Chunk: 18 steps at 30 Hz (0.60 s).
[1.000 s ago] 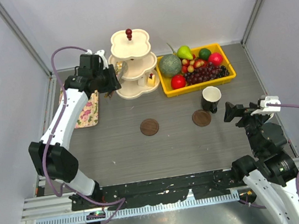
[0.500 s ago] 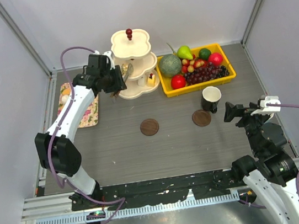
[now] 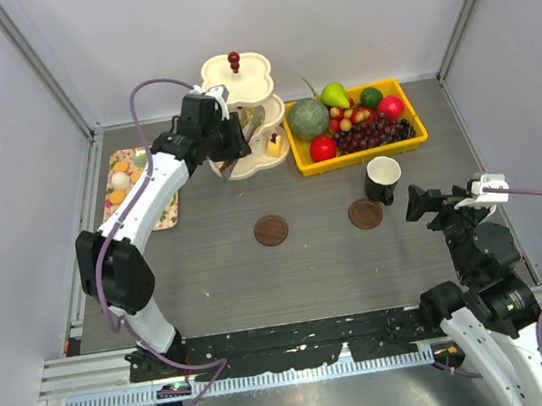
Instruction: Serve the afternoon tea
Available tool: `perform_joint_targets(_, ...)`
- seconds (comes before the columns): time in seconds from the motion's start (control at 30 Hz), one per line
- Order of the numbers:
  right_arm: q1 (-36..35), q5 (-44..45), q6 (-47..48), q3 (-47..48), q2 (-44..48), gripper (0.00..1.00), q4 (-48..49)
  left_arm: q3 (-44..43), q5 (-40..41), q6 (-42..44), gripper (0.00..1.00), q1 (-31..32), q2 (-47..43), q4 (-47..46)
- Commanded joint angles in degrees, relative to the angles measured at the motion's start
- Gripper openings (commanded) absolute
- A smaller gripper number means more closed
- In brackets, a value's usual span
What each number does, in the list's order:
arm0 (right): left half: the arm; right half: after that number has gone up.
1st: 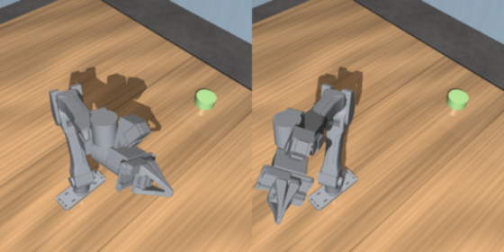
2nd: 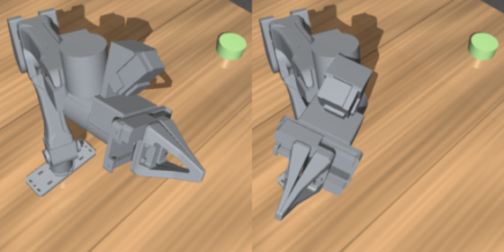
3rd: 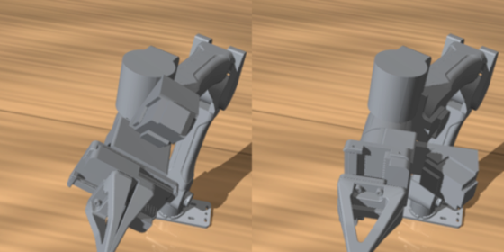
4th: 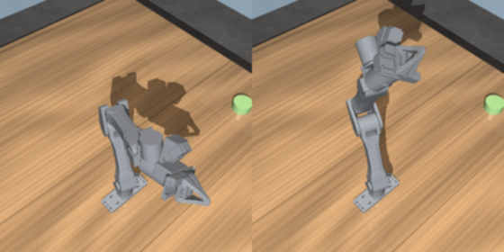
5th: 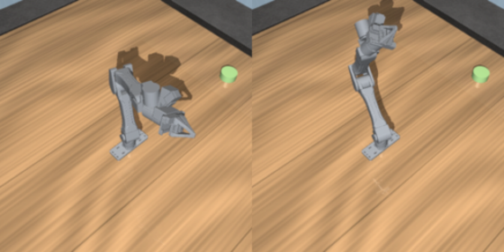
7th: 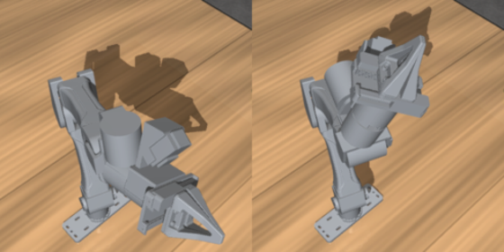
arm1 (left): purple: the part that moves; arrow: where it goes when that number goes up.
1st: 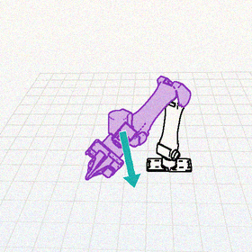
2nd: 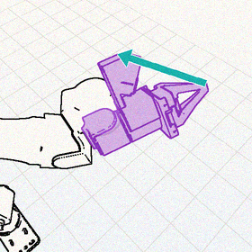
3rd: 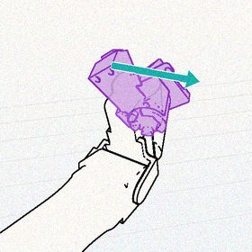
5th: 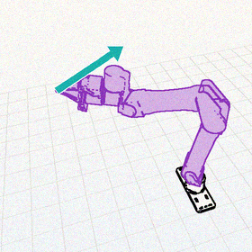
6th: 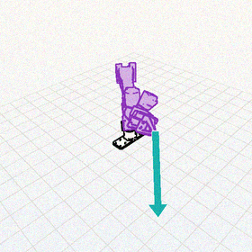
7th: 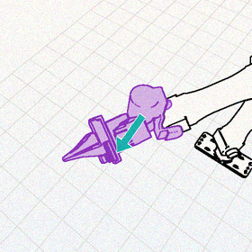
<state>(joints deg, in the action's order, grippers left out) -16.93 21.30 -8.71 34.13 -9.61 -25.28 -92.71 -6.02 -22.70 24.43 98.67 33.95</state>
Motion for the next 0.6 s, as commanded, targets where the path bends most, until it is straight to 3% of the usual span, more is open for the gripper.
perform_joint_targets(0.0, -0.2, 0.2, 0.9, 0.1, -0.1, 0.97, 2.3, -4.6, 0.6, -2.3, 0.38, 0.4, 2.7, -7.6)
perform_joint_targets(0.27, -0.2, 0.5, 1.0, 0.1, 0.2, 0.98, 2.2, -11.1, -0.5, -2.8, 0.39, 1.2, 9.0, -8.6)
perform_joint_targets(0.57, -0.2, 0.7, 1.1, 0.1, 0.3, 0.97, 2.2, -13.0, -0.7, -2.7, 0.48, 1.4, 11.9, -7.1)
